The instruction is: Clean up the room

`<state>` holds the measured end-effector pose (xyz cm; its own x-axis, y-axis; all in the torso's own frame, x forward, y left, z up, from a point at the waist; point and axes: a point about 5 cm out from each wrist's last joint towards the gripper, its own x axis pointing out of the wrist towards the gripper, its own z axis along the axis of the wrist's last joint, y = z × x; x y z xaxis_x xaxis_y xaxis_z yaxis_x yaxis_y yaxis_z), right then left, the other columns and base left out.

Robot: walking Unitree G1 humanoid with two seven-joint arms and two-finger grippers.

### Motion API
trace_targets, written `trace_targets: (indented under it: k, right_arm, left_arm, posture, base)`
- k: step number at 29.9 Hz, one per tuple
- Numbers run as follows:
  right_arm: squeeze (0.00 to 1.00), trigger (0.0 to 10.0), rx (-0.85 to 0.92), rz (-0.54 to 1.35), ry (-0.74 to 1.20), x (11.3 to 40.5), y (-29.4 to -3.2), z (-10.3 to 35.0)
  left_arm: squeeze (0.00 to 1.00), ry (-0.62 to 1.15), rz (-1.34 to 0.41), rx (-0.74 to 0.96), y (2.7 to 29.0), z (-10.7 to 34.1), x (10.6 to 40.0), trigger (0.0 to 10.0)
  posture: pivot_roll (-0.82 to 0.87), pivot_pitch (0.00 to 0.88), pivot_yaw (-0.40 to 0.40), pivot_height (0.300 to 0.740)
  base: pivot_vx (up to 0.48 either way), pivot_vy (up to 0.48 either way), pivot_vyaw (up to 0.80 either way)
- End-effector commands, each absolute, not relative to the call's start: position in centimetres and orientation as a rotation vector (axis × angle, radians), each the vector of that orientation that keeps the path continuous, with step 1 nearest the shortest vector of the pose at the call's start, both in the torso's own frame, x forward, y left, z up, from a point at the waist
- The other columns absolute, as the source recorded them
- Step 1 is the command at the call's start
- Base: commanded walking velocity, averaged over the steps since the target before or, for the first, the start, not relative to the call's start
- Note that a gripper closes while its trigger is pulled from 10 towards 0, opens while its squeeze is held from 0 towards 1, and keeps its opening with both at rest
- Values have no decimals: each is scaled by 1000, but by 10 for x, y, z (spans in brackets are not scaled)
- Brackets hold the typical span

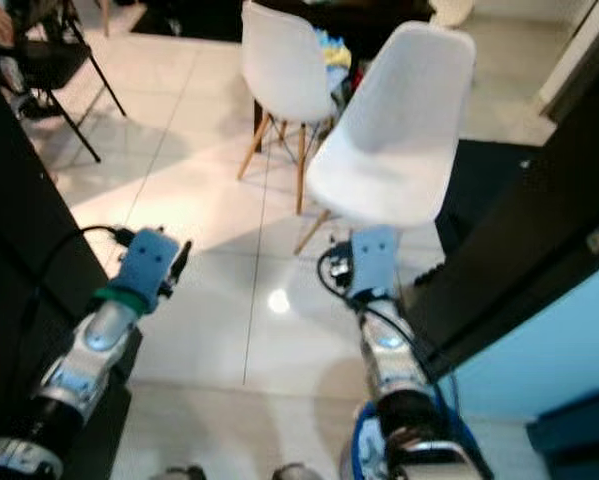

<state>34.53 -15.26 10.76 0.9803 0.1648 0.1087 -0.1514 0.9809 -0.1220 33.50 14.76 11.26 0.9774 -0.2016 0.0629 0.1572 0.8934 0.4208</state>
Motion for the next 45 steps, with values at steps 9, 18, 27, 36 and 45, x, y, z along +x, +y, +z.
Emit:
trace_targets:
  k: [9,18,27,36,45]
  right_arm:
    - [0,10000,-125,165,-101,341,-152,102]
    - [0,10000,-115,164,-111,338,-152,102]
    - [0,10000,-104,240,-87,332,-142,99]
    - [0,10000,-112,279,-49,330,-138,92]
    - [0,10000,-93,267,-60,332,-137,95]
  left_arm:
    - [0,-139,-220,377,133,113,328,10000]
    - [0,-212,-232,428,127,124,328,10000]
    - [0,-493,-159,619,124,168,328,10000]
    - [0,-697,178,917,165,223,342,10000]
    - [0,-709,422,1141,224,252,351,10000]
  posture:
    - [-80,59,30,740]
    - [-83,64,30,740]
    - [-84,64,28,740]
    - [-76,63,28,740]
    - [-69,63,40,740]
  base:
    - [0,0,0]
    - [0,0,0]
    - [0,0,0]
    - [0,0,0]
    - [0,0,0]
